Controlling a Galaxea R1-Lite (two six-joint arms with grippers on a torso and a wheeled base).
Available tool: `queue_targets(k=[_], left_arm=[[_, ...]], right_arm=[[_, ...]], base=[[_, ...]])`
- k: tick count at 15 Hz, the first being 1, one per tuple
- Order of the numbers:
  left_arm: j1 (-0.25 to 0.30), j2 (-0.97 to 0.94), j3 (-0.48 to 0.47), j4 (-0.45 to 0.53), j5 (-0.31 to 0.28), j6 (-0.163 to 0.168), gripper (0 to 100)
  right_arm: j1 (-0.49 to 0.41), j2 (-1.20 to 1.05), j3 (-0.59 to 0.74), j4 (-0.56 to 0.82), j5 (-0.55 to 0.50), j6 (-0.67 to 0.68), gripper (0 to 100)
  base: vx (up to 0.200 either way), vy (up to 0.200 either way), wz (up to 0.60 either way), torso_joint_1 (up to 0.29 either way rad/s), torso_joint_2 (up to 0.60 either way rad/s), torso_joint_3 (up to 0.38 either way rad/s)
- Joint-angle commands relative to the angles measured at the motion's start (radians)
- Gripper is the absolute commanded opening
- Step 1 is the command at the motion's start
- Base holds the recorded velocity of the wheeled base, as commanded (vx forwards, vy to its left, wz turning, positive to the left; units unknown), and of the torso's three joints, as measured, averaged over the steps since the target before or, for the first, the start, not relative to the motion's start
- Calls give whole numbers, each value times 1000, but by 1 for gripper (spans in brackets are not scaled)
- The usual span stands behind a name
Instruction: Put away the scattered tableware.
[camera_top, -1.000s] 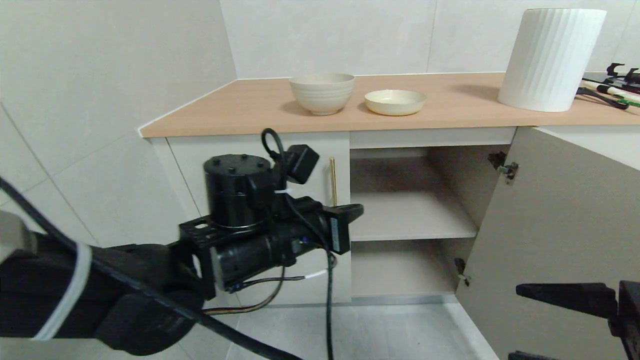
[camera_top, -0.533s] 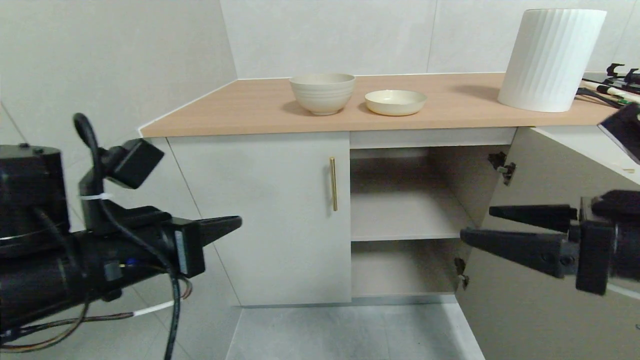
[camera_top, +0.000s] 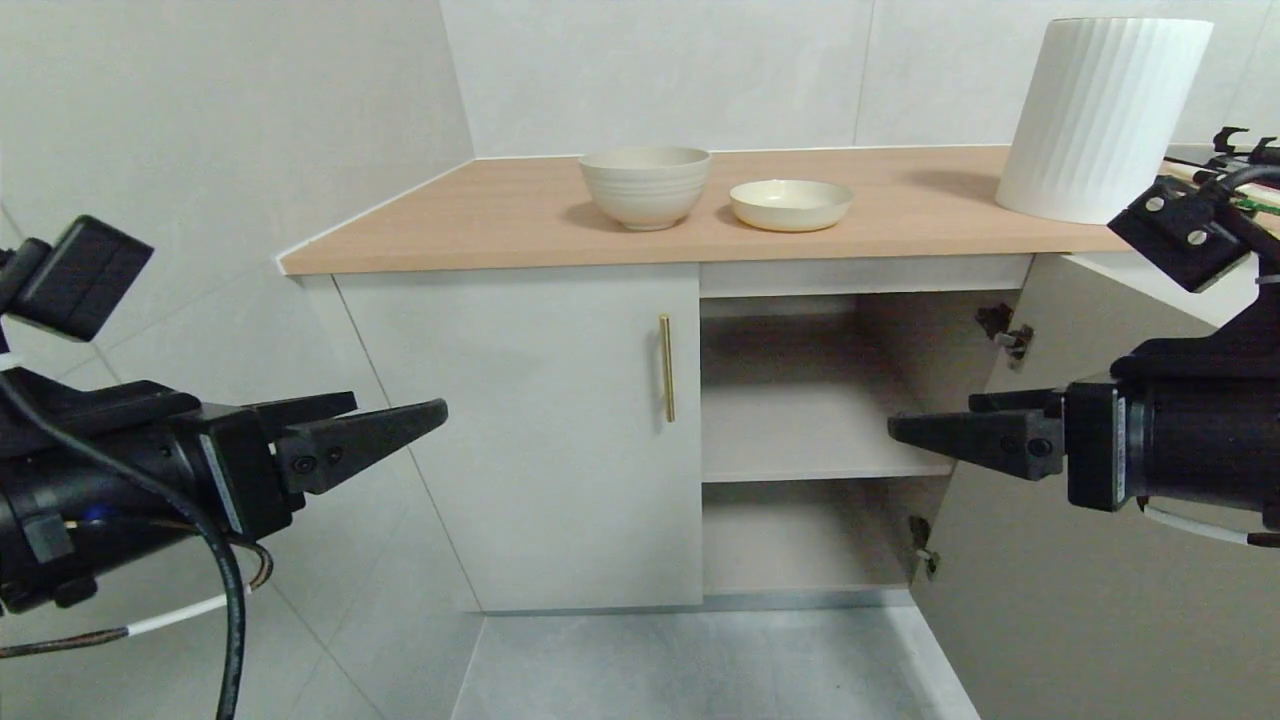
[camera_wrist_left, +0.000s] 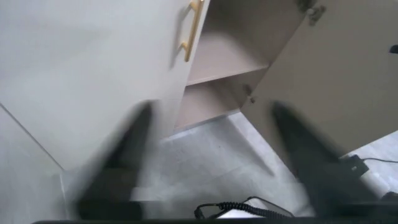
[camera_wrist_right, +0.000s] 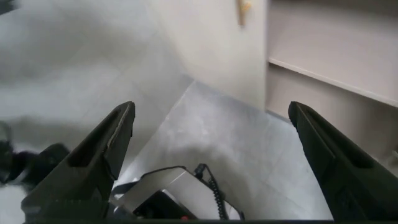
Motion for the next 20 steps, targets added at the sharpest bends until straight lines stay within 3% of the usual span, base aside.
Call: queue_targets(k=[1, 8, 20], left_arm=[[0, -1, -4, -1, 1, 0, 100], [0, -4, -1, 5, 0, 1, 100], [0, 2, -1, 3, -2, 1, 100]], right_arm=[[1, 2, -9, 4, -6, 4, 100], [-3, 0, -8, 11, -7, 4, 100], [-3, -35, 3, 41, 5, 3, 100]], base=[[0, 0, 0, 0, 0, 0], [0, 0, 0, 0, 0, 0], [200, 0, 0, 3, 1, -1]])
